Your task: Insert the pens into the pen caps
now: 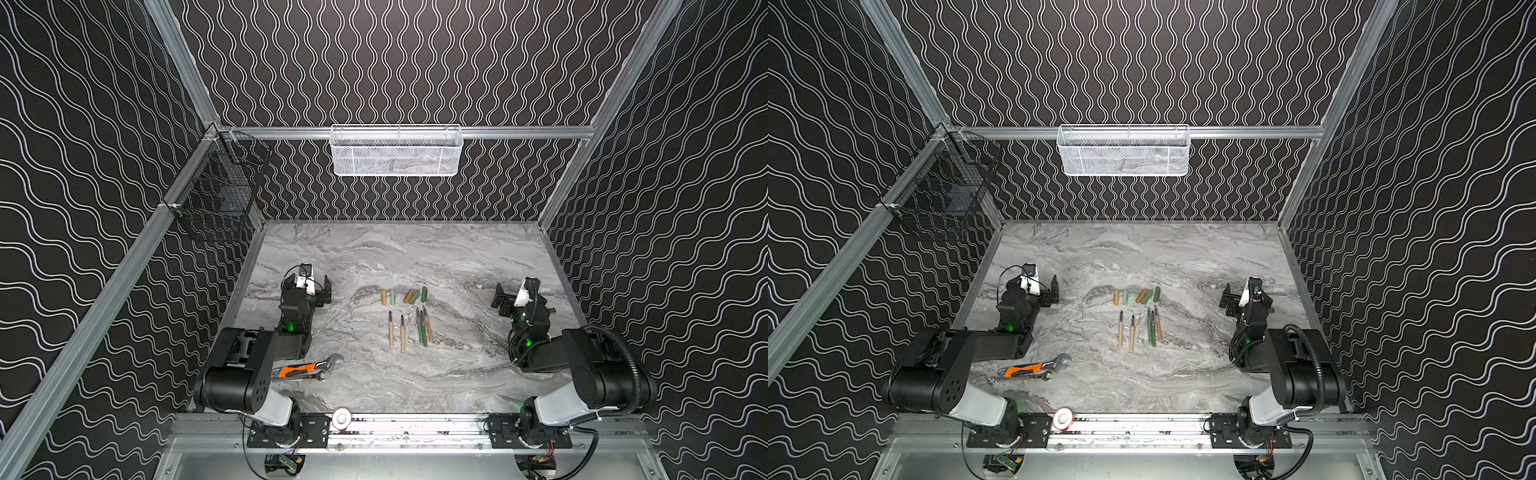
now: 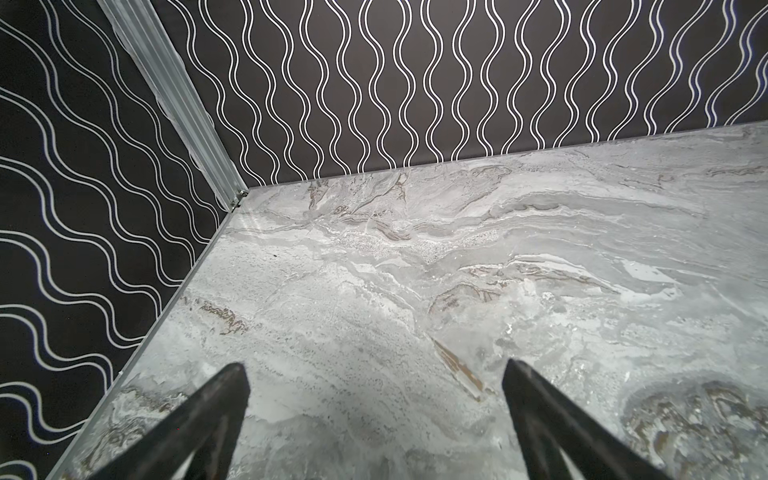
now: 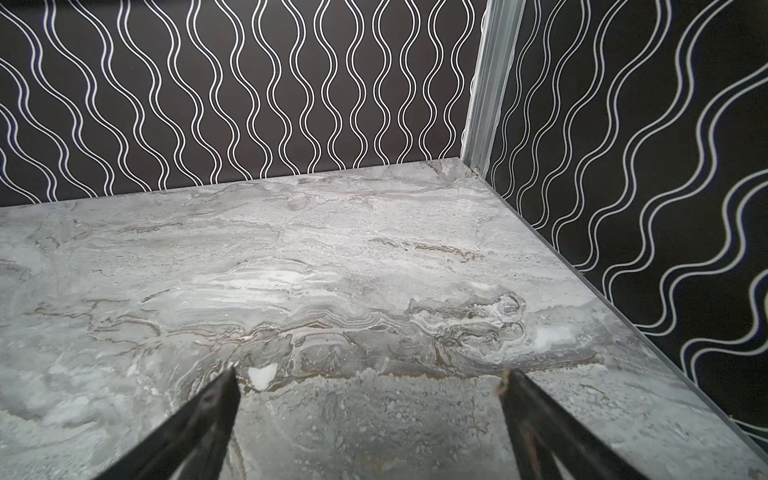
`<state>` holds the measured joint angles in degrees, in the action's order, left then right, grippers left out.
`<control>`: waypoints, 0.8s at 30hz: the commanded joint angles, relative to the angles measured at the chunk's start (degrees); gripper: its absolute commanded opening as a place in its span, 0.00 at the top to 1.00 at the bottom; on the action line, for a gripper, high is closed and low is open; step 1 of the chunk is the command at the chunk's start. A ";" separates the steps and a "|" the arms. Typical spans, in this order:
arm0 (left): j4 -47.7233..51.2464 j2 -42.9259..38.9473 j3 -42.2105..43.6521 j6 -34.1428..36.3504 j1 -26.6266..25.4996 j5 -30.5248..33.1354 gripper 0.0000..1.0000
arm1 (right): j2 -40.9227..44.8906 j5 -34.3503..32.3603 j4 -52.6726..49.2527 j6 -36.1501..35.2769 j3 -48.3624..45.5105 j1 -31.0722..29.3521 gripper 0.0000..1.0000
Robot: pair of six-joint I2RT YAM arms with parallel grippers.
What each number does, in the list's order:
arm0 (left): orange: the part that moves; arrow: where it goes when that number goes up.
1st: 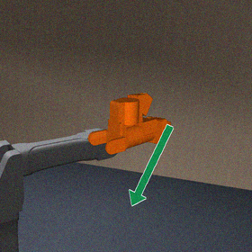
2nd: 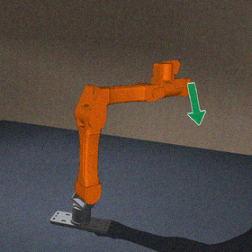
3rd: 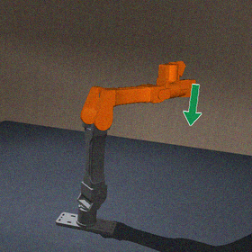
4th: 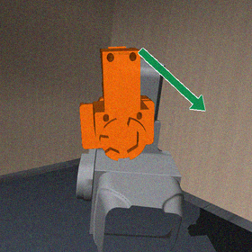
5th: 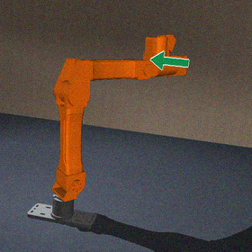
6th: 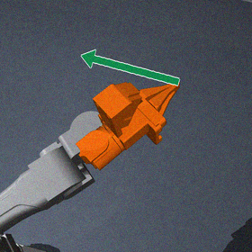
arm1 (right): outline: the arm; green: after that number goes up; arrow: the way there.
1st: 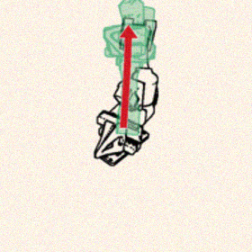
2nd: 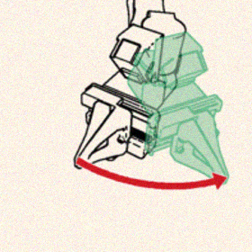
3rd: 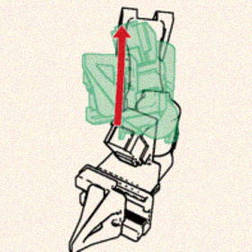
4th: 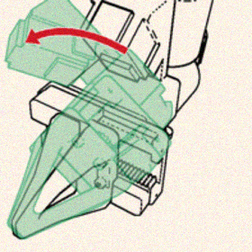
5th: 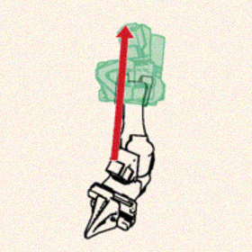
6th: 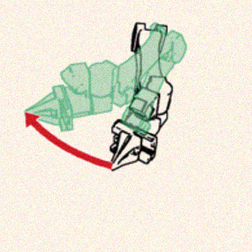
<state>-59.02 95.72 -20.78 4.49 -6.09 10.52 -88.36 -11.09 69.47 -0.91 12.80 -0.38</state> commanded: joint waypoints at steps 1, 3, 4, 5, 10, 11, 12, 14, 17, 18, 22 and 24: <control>-0.84 -0.27 -0.25 0.00 -0.07 0.29 0.01 | -0.11 -0.48 3.26 -0.32 -0.03 -0.14 0.00; -0.83 -0.27 -0.23 0.01 -0.09 0.31 0.01 | -0.10 -0.44 3.21 -0.32 -0.05 -0.14 0.00; -0.95 -0.37 -0.16 0.02 -0.07 0.29 0.01 | -0.06 -0.43 3.26 -0.32 -0.04 -0.14 0.00; -0.99 -0.36 -0.19 -0.01 -0.08 0.30 0.01 | -0.06 -0.43 3.27 -0.32 -0.05 -0.09 0.00; -1.81 -0.38 0.27 0.23 -0.39 1.12 0.01 | -0.06 -0.42 3.35 -0.32 -0.05 -0.10 0.00; -1.37 -0.67 0.09 0.32 -0.49 1.90 0.01 | -0.11 -0.47 3.24 -0.32 -0.03 -0.13 0.00; -0.16 -1.40 -0.25 0.09 -0.57 2.21 0.01 | -0.07 -0.42 3.26 -0.32 -0.05 -0.11 0.00; 0.42 -1.80 -0.33 0.02 -0.76 2.86 0.01 | -0.07 -0.50 3.26 -0.32 -0.04 -0.14 0.00; -0.73 -1.69 0.03 0.30 -1.06 3.76 0.01 | -0.06 -0.44 3.26 -0.30 -0.05 -0.14 0.00; -1.77 -1.65 0.55 0.53 -1.40 4.45 0.01 | -0.08 -0.44 3.22 -0.32 -0.05 -0.13 0.00; -4.87 -1.59 1.94 1.09 -2.59 6.81 0.01 | -0.24 -0.24 2.78 -0.32 0.21 -0.14 0.00; -6.99 -1.33 2.81 1.48 -3.27 8.15 0.01 | -0.29 -0.10 2.77 -0.30 0.26 -0.14 0.00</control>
<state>-60.88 94.15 -18.57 4.89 -8.78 16.01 -88.42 -11.09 69.54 -1.04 12.80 -0.38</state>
